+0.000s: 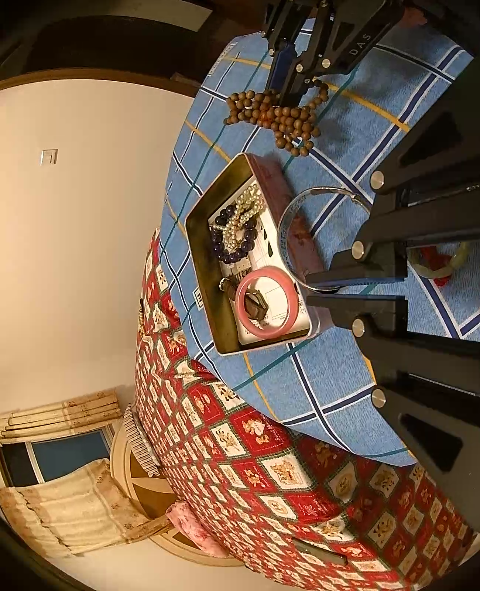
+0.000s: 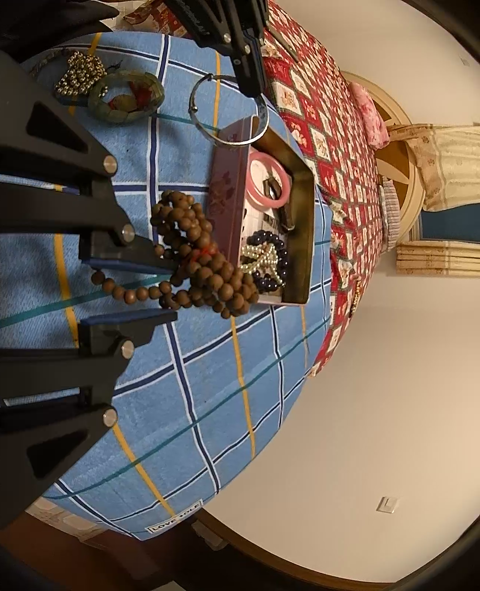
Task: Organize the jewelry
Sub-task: 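Carry the silver bangle over the tin with the left tool while the right tool carries the wooden beads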
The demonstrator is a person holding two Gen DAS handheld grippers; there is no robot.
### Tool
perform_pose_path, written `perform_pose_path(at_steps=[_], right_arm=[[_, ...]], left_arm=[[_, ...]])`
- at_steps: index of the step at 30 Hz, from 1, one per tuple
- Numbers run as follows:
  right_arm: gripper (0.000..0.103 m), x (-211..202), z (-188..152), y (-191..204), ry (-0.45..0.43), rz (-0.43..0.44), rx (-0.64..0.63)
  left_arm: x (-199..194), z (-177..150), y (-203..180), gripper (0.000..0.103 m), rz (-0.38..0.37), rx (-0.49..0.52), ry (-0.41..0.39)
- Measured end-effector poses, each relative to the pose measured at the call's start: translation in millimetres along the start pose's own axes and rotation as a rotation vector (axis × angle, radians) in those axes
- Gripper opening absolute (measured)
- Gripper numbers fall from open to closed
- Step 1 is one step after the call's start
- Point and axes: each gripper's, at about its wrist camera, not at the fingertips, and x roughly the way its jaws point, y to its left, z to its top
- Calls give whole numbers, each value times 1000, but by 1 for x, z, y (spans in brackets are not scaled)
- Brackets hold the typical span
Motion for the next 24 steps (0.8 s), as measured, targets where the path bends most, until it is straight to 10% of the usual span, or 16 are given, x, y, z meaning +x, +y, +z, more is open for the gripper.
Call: perform_pose_path(at_steps=[24], right_arm=[[21,0,24,13,-36,4,-70]], left_arm=[[2,27,22,2,18,-28,-38]])
